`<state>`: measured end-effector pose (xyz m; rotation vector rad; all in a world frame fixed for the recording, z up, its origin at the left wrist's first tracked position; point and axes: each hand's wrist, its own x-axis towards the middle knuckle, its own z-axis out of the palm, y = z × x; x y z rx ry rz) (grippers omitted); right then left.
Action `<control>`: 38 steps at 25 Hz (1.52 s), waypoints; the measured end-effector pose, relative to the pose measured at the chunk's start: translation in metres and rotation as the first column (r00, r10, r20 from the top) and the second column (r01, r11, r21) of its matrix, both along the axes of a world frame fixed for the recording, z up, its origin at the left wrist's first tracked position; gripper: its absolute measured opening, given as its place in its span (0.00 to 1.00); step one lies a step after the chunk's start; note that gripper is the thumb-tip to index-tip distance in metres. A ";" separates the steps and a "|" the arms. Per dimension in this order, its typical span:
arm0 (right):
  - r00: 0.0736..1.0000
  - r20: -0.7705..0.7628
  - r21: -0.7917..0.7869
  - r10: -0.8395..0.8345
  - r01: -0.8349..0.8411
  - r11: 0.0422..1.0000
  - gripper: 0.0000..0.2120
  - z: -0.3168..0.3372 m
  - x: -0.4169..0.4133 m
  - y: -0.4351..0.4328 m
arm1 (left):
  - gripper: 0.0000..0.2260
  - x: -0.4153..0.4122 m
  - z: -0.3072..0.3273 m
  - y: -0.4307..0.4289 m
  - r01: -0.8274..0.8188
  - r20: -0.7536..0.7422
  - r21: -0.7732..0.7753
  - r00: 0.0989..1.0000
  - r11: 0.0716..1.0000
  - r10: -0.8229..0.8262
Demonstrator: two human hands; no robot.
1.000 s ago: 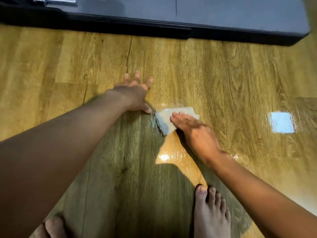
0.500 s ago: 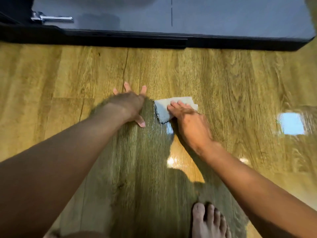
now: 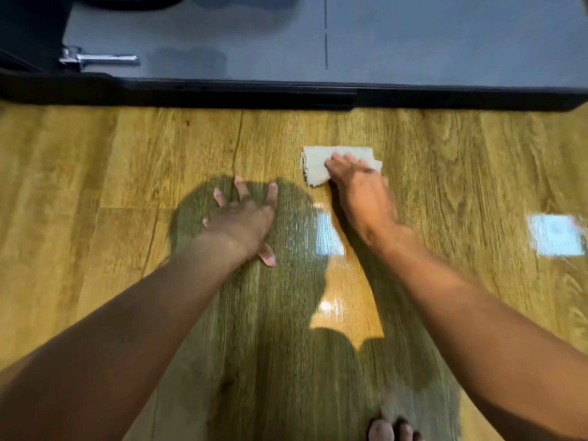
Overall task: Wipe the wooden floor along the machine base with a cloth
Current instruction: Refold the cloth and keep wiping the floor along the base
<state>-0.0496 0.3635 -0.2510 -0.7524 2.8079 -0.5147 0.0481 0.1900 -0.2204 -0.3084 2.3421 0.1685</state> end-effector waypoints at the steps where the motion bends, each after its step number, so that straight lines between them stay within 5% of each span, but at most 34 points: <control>1: 0.999 -0.027 0.052 0.044 -0.042 0.998 0.21 -0.002 0.010 0.002 | 0.60 -0.001 -0.002 0.001 0.002 0.004 -0.001 1.000 1.000 -0.002; 5: 0.976 -0.066 0.089 0.208 -0.201 0.975 0.18 0.002 0.003 0.011 | 0.61 -0.003 -0.006 0.001 -0.011 0.027 0.003 1.000 1.000 0.011; 10: 0.986 -0.161 0.106 -0.032 0.049 0.993 0.15 0.008 -0.068 -0.017 | 0.60 -0.001 -0.002 -0.002 0.008 0.022 0.007 1.000 1.000 -0.008; 15: 0.986 -0.072 0.106 0.148 -0.140 0.984 0.22 -0.004 -0.015 0.015 | 0.60 -0.003 -0.003 -0.001 0.007 0.023 0.017 1.000 1.000 -0.007; 19: 0.996 -0.035 0.032 -0.086 0.087 0.996 0.19 0.004 -0.066 -0.001 | 0.60 -0.001 -0.001 -0.005 0.047 0.010 -0.003 0.999 0.999 -0.047; 25: 0.980 -0.042 0.016 0.195 -0.194 0.981 0.20 0.016 0.100 0.045 | 0.59 -0.002 0.002 -0.002 0.020 0.002 0.041 1.000 0.999 -0.020; 27: 0.966 -0.015 0.078 0.260 -0.258 0.963 0.22 0.014 0.097 0.055 | 0.58 -0.001 0.002 -0.003 0.006 0.001 0.066 1.000 0.998 -0.006; 32: 0.999 0.024 0.126 -0.027 0.024 0.992 0.24 0.016 0.051 0.023 | 0.58 0.003 0.001 -0.007 0.017 -0.035 0.077 0.999 0.997 -0.015; 38: 0.940 0.049 0.079 0.337 -0.340 0.937 0.24 0.020 0.201 0.094 | 0.62 -0.009 -0.004 -0.002 -0.017 0.014 0.073 1.000 0.997 0.016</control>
